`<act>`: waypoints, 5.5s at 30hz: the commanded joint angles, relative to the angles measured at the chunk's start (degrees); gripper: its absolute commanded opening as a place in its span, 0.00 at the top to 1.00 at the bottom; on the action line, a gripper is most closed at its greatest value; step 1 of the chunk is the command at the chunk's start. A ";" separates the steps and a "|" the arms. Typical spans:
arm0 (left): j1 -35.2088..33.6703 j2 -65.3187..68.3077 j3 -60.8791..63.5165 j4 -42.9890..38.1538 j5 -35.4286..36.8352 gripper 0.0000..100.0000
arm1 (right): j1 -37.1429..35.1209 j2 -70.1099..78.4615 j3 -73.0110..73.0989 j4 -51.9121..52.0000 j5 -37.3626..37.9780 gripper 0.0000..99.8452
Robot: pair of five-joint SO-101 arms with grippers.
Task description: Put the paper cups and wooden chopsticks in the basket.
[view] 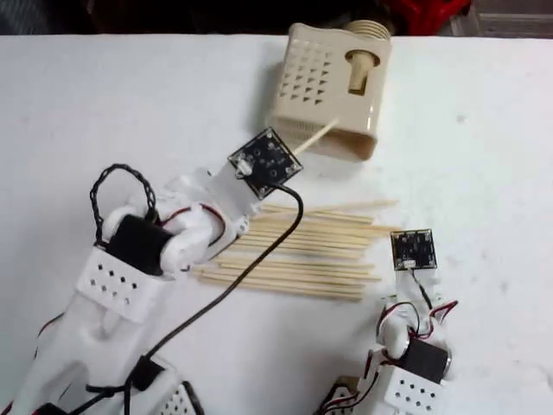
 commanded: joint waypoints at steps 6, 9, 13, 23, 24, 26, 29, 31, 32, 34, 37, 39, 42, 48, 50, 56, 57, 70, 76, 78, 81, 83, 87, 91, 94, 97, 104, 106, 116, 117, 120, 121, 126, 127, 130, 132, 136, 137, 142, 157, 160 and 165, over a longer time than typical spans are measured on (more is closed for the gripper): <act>1.71 -0.75 12.40 -7.21 -4.31 0.98 | 0.31 -0.48 0.26 0.13 0.44 0.97; 2.24 -0.75 19.08 -10.02 -7.82 0.98 | 0.31 -0.48 0.26 0.13 0.44 0.97; 2.33 -0.75 21.63 -10.73 -8.00 0.95 | 0.31 -0.48 0.26 0.13 0.44 0.97; 1.98 -0.84 19.43 -10.81 -7.65 0.87 | 0.31 -0.48 0.26 0.13 0.44 0.97; 1.98 -0.75 17.85 -10.99 -7.47 0.87 | 0.31 -0.48 0.26 0.13 0.44 0.97; 1.98 -0.66 13.27 -13.54 -5.19 0.87 | 0.31 -0.48 0.26 0.13 0.44 0.97; 0.84 4.00 5.54 -20.57 0.26 0.87 | 0.31 -0.48 0.26 0.13 0.44 0.97; 0.57 12.70 -1.32 -23.56 4.31 0.87 | 0.31 -0.48 0.26 0.13 0.44 0.97; 0.48 18.24 -5.71 -23.91 5.89 0.87 | 0.31 -0.48 0.26 0.13 0.44 0.97; 0.40 29.67 -15.65 -23.74 8.62 0.87 | 0.31 -0.48 0.26 0.13 0.44 0.97; 0.40 44.88 -30.59 -23.74 11.87 0.87 | 0.31 -0.48 0.26 0.13 0.44 0.97; 0.31 53.49 -39.91 -23.65 13.27 0.87 | 0.31 -0.48 0.26 0.13 0.44 0.97; -0.31 63.43 -51.78 -21.63 15.38 0.88 | 0.31 -0.48 0.26 0.13 0.44 0.97; -1.36 67.47 -65.14 -7.03 16.26 0.97 | 0.40 -0.48 0.26 0.13 0.44 0.97; -2.95 67.56 -67.87 -2.55 15.82 0.96 | 0.31 -0.48 0.26 0.13 0.44 0.97; -7.60 71.69 -71.03 -7.12 11.08 0.96 | 0.31 -0.48 0.26 0.13 0.44 0.97; -7.78 72.66 -71.03 -6.68 9.32 0.96 | 0.31 -0.48 0.26 0.13 0.44 0.97; -33.36 75.12 -70.51 12.57 22.59 0.96 | 0.31 -0.48 0.26 0.13 0.44 0.97; -39.87 82.86 -70.51 7.91 22.95 0.91 | 0.31 -0.48 0.26 0.13 0.44 0.97; -37.76 84.79 -70.51 9.23 22.86 0.88 | 0.31 -0.48 0.26 0.13 0.44 0.97; -36.09 86.02 -70.51 11.08 22.68 0.88 | 0.31 -0.48 0.26 0.13 0.44 0.97; -37.23 85.41 -70.51 12.66 22.68 0.88 | 0.31 -0.48 0.26 0.13 0.44 0.97; -38.73 83.38 -70.42 16.09 22.59 0.88 | 0.31 -0.48 0.26 0.13 0.44 0.97; -38.73 82.68 -70.42 19.43 22.42 0.88 | -0.75 -0.40 0.26 0.13 0.44 0.96; -39.25 83.21 -69.19 18.90 22.42 0.88 | -8.66 -0.48 0.26 0.13 0.44 0.96; -38.73 82.77 -64.88 14.86 22.68 0.88 | -17.01 -0.48 0.26 0.13 0.35 0.96; -34.42 74.77 -59.43 13.63 22.24 0.88 | -30.11 -0.48 0.26 0.13 0.35 0.96; -33.71 69.23 -58.99 15.56 22.24 0.88 | -31.87 -0.48 0.26 0.13 0.44 0.96; -32.48 28.70 -20.84 3.69 17.67 0.88 | -22.20 -0.57 -2.90 -13.49 13.71 0.97; -32.48 24.13 -14.07 0.00 16.53 0.88 | -20.00 -0.57 -4.40 -13.58 15.30 0.96; -32.48 12.62 5.27 -13.63 13.54 0.88 | -12.44 -0.13 -10.11 -13.85 13.80 0.96; -32.48 9.63 10.55 -17.67 13.27 0.88 | -10.42 -0.04 -12.13 -14.02 12.75 0.96; -32.13 4.35 21.54 -23.47 13.36 0.88 | -6.99 1.89 -19.60 -14.02 11.34 0.96; -32.22 4.35 21.89 -23.82 13.19 0.88 | -7.08 3.82 -21.10 -14.20 10.37 0.96; -32.22 4.35 23.21 -25.05 13.27 0.88 | -7.08 14.20 -27.78 -16.13 7.30 0.96; -32.13 4.35 25.85 -27.87 13.27 0.88 | -7.52 24.22 -33.93 -18.33 5.19 0.96; -32.22 4.35 30.24 -33.93 13.10 0.88 | -13.49 48.66 -51.43 -20.00 1.49 0.88; -32.22 4.35 30.86 -34.73 13.10 0.88 | -15.16 55.08 -56.70 -19.82 0.53 0.85; -32.13 4.35 31.30 -35.16 13.01 0.88 | -19.30 83.30 -82.29 -20.18 -8.00 0.78; -30.20 4.35 32.18 -35.16 12.92 0.88 | -20.88 132.53 -124.13 -17.71 -15.30 0.78; -30.20 4.35 32.18 -35.16 12.92 0.88 | -20.88 135.34 -124.84 -17.63 -15.30 0.78; -30.20 4.35 32.18 -35.16 12.92 0.88 | -20.88 135.96 -124.66 -12.88 -12.31 0.78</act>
